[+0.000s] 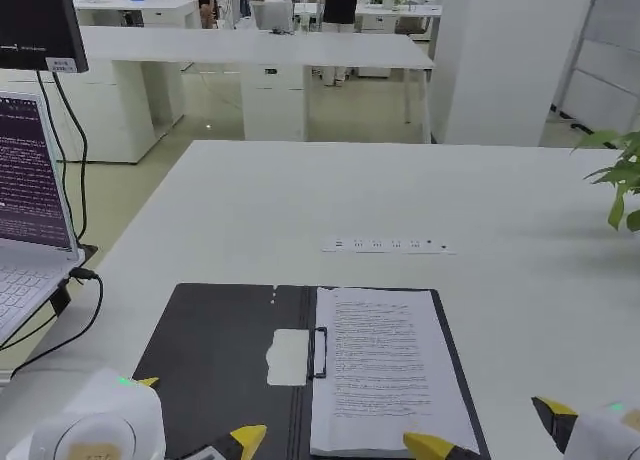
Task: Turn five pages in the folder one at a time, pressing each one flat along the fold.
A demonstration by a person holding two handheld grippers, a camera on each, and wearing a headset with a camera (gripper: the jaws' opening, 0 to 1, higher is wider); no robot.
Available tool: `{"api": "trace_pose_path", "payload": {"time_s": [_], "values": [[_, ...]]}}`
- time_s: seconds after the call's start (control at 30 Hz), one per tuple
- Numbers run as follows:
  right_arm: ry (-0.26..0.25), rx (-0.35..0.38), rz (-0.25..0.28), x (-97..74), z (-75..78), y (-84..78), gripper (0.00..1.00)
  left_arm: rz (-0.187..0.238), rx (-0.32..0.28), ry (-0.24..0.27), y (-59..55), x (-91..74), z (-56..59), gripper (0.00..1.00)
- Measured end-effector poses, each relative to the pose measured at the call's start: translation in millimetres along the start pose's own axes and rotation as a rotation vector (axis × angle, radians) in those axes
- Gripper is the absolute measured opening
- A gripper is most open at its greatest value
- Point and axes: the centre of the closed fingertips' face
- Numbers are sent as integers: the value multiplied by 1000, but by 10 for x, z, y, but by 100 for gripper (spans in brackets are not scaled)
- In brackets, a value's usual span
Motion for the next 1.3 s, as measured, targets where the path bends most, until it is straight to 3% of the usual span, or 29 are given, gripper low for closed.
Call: {"api": "trace_pose_path", "payload": {"time_s": [0.3,1.3], "values": [[-4,-3,-5,-14,23,-28,100,5,-15,15,-35,-7,-36,89],[-26,-4,-17,-43,21,-74,100,2,-36,5,-117,-1,-23,99]]}}
Point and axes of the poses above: the centre of the closed fingertips' face, and the gripper's own axes: x roughly forward along the fingers, z roughly to its right, y roughly out of its top, and after that the axes turned 6 degrees about -z, right-handed
